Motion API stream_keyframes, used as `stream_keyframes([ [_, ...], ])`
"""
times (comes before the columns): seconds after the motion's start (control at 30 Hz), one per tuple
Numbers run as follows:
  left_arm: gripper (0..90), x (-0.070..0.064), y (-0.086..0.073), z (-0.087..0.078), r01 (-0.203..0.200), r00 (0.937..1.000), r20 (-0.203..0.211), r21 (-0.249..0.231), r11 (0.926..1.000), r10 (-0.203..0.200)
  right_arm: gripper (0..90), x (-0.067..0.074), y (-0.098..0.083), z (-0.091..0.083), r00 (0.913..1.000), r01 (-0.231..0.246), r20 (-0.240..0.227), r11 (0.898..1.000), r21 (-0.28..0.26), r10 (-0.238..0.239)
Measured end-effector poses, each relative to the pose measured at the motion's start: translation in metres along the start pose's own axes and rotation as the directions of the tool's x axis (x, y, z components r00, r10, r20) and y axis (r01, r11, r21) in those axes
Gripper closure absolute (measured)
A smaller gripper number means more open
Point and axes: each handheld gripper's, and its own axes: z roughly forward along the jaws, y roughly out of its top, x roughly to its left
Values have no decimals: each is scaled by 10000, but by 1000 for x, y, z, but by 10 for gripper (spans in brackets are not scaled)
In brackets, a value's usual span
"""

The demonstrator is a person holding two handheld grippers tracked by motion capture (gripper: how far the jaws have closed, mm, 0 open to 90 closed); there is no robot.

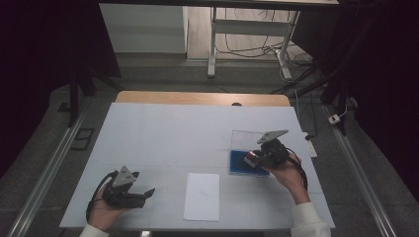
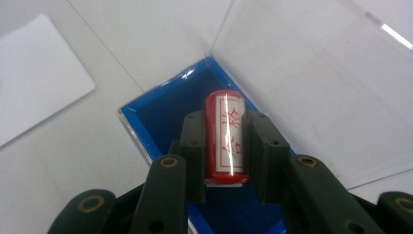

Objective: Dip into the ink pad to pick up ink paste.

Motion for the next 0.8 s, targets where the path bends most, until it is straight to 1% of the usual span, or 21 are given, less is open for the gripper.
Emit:
stream_keyframes([
  [0.07,184,0,0,0,-15,10000,3,-1,10000,15,697,0,1,-3,10000,-49,-1,9999,-147,49],
  [0.23,184,0,0,0,-14,10000,-17,-11,10000,14,696,2,4,-11,10000,16,63,9989,-479,-13],
  [0.3,184,0,0,0,-25,10000,-21,-13,10000,25,696,3,5,-13,9999,82,78,9985,-537,-78],
  [0.43,184,0,0,0,-53,10000,-6,3,10000,53,696,4,7,-18,10000,61,23,9975,-700,-60],
  [0.5,184,0,0,0,-52,10000,-10,7,10000,52,696,4,8,-19,9998,168,60,9967,-798,-164],
  [0.53,184,0,0,0,-53,10000,-11,9,10000,53,696,4,9,-20,9996,247,114,9968,-760,-239],
  [0.6,184,0,0,0,-76,10000,-14,43,10000,76,696,5,9,-21,9997,205,119,9967,-785,-197],
  [0.73,184,0,0,0,-76,10000,-21,41,10000,76,696,7,11,-22,9991,349,285,9966,-752,-329],
  [0.8,184,0,0,0,-84,10000,-33,45,10000,84,696,8,11,-23,9990,375,290,9964,-759,-354],
])
